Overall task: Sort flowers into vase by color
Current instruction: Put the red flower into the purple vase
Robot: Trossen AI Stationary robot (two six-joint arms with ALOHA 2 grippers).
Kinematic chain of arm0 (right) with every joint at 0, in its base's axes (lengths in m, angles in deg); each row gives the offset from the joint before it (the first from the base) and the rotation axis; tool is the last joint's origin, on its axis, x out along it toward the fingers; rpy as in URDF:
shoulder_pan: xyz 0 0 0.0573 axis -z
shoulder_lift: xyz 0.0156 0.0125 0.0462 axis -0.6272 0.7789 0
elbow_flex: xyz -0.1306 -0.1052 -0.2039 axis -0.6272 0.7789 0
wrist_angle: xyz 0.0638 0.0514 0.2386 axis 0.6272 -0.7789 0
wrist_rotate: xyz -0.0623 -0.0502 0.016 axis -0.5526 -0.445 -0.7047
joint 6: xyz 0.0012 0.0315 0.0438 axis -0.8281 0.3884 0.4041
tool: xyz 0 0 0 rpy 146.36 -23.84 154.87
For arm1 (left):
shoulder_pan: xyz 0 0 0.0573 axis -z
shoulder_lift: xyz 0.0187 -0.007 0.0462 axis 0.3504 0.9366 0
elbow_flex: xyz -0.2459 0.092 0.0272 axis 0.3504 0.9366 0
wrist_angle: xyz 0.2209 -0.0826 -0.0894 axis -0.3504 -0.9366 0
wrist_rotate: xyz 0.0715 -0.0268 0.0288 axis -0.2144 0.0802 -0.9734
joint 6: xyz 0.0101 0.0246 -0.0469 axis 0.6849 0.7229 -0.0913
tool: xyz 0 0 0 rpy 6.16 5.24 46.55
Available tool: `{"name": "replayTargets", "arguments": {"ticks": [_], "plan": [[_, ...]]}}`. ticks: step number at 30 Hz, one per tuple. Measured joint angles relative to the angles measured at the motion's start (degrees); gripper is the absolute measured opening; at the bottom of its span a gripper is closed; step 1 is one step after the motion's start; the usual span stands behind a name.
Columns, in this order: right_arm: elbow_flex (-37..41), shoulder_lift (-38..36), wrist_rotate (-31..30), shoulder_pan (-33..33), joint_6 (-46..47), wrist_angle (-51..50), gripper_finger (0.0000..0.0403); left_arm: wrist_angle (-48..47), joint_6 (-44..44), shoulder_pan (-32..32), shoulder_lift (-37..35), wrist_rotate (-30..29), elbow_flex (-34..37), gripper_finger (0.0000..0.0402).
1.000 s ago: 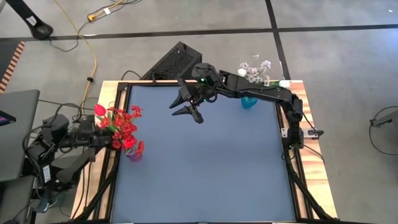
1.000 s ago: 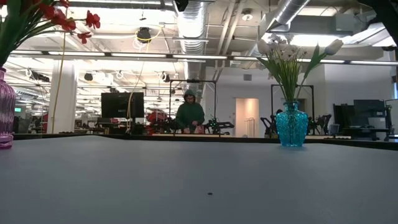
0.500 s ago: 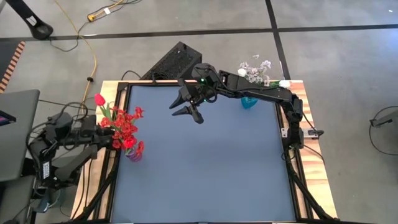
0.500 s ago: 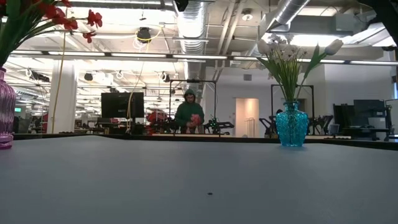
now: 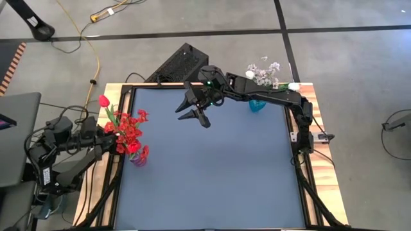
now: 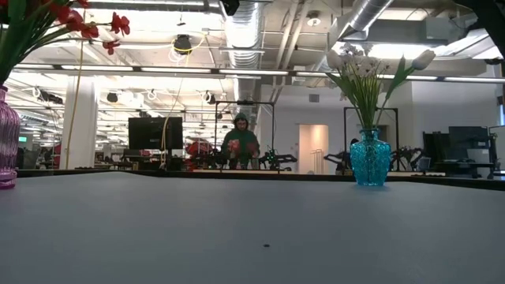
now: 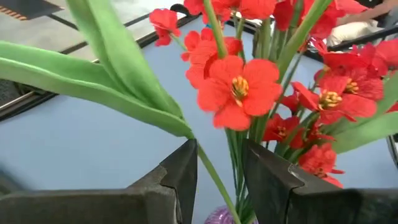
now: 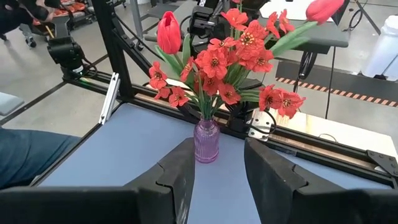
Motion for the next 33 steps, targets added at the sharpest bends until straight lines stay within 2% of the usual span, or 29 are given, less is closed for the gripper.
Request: {"name": "replayTargets", "arguments": {"ticks": [6, 14, 21, 27, 33], "plan": [[0.0, 0.0, 0.0, 0.0, -0.26, 0.01, 0.0166, 0.19, -1.76, 0.01, 0.0, -3.02, 0.0, 0.0112], [0.0, 0.0, 0.02, 0.03, -0.31, -0.26, 0.0166, -0.78, -8.36, 0.03, 0.0, -1.58, 0.0, 0.0112], [0.0, 0.0, 0.05, 0.0, -0.44, -0.27, 0.0166, -0.38, -11.43, 0.03, 0.0, -7.27, 0.95, 0.0112], [0.0, 0.0, 0.07, -0.26, -0.44, -0.73, 0.0166, 2.31, -11.94, 0.03, 0.0, -2.6, 4.61, 0.0112], [0.0, 0.0, 0.07, -0.33, -0.43, -1.23, 0.0166, 4.91, -10.95, 0.03, 0.0, -3.05, 4.76, 0.0112]]}}
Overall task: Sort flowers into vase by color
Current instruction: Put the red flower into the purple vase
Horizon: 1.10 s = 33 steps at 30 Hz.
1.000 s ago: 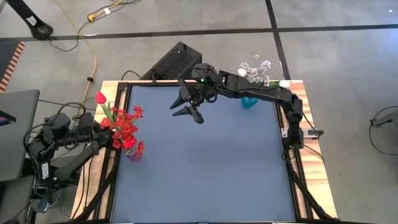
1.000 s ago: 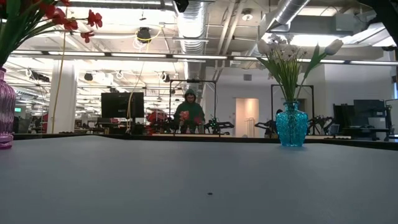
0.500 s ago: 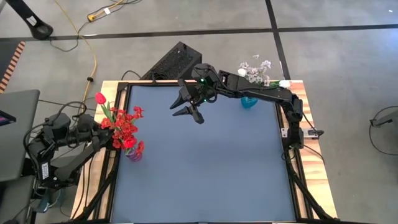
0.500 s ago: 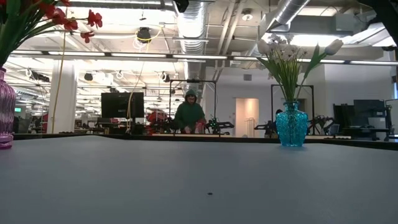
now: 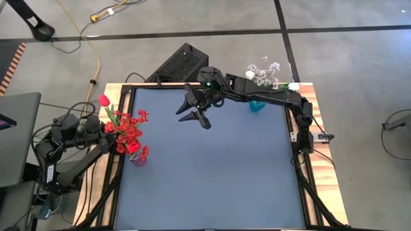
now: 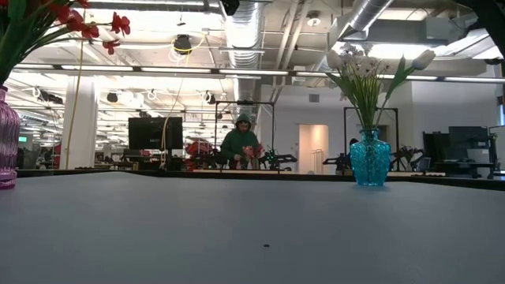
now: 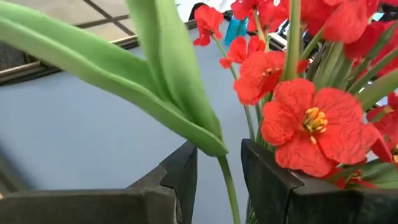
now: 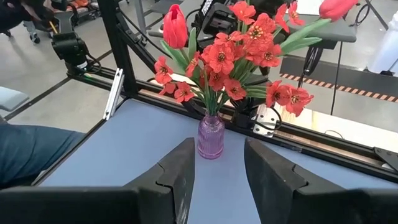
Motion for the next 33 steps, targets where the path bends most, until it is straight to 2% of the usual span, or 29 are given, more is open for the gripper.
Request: {"name": "replayTargets", "arguments": {"ticks": [8, 15, 23, 33], "plan": [[0.0, 0.0, -0.01, 0.13, -0.06, -0.04, 0.0166, 0.84, 1.42, 0.0, 0.0, -1.51, -0.02, 0.0104], [0.0, 0.0, -0.01, 0.13, -0.08, -0.02, 0.0166, 0.76, 2.25, 0.0, 0.0, -0.87, -0.04, 0.001], [0.0, 0.0, -0.03, 0.13, -0.72, -0.02, 0.0166, -0.65, 4.91, -0.04, 0.0, 4.38, -0.07, 0.0003], [0.0, 0.0, -0.05, 0.13, -1.09, -0.02, 0.0166, -1.59, 6.19, -0.04, -0.02, 8.11, -0.07, 0.0002]]}}
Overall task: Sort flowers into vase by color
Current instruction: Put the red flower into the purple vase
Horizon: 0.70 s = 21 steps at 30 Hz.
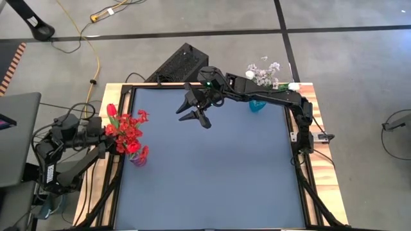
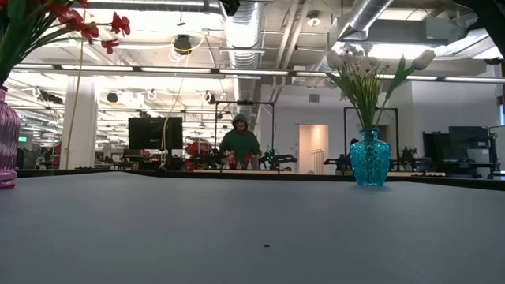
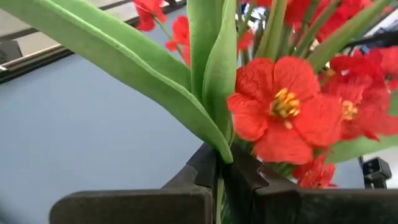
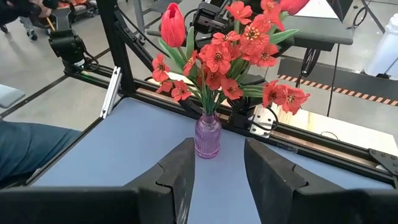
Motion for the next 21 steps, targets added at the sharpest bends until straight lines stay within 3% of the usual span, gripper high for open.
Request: {"name": "replayTargets", "arguments": {"ticks": [17, 21], "plan": [[0.0, 0.0, 0.0, -0.01, 0.04, 0.0, 0.0166, -4.04, 2.1, -0.93, -0.01, 1.82, 0.13, 0.0002], [0.0, 0.0, -0.02, 0.0, 0.06, -0.02, 0.0166, -3.82, 3.19, -2.53, -0.04, 3.44, 2.81, 0.0002]]}}
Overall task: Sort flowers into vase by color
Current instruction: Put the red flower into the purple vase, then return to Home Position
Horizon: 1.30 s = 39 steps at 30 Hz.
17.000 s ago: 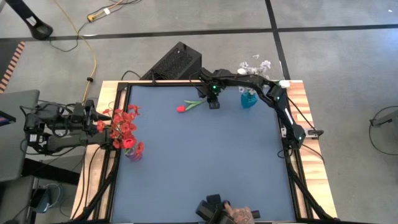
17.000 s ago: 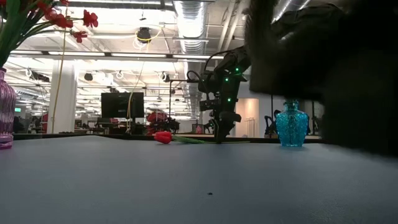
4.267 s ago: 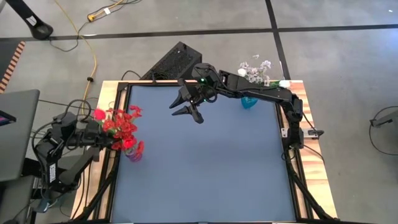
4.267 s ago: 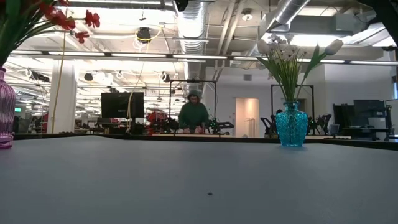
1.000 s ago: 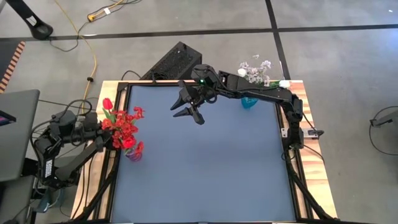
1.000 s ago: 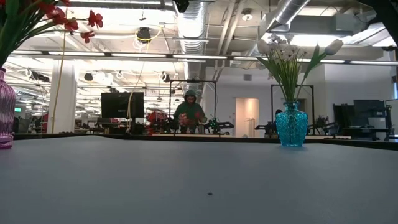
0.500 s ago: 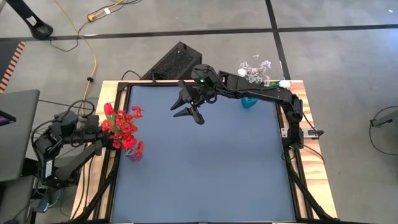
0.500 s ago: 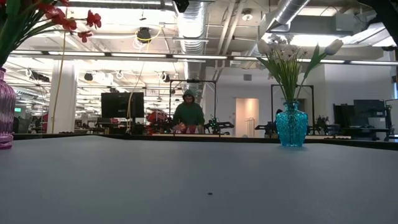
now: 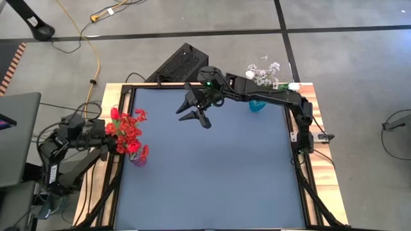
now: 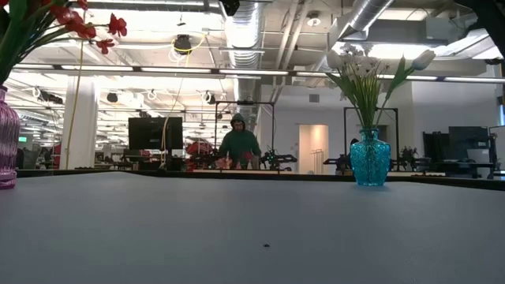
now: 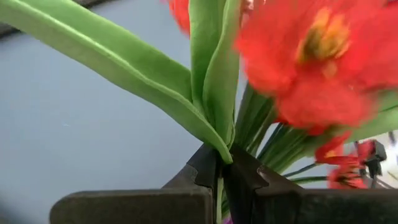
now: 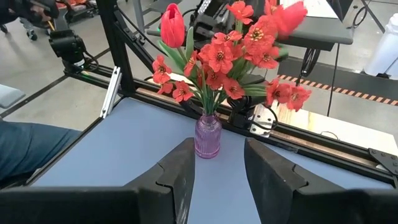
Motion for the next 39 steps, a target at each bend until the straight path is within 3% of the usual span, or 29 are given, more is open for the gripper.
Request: {"name": "replayTargets", "arguments": {"ticks": [4, 11, 22, 30, 39], "plan": [[0.0, 0.0, 0.0, 0.0, 0.03, -0.02, 0.0166, 0.12, 1.58, -1.26, 0.01, 2.95, 3.14, 0.0002], [0.0, 0.0, 0.0, 0.0, 0.03, -0.08, 0.0166, -0.24, 1.45, -1.34, 0.02, 2.69, 3.75, 0.0008], [0.0, 0.0, 0.0, 0.0, -0.03, -0.07, 0.0166, -1.54, 1.08, -0.59, 0.02, 2.65, 2.76, 0.0103], [0.0, 0.0, 0.0, 0.0, -0.03, -0.09, 0.0166, -2.05, -2.68, 3.97, 0.06, 2.38, -1.56, 0.0128], [0.0, 0.0, -0.02, 0.0, -0.01, -0.13, 0.0166, -9.32, -7.26, 11.5, 6.41, -5.97, -5.63, 0.0128]]}}
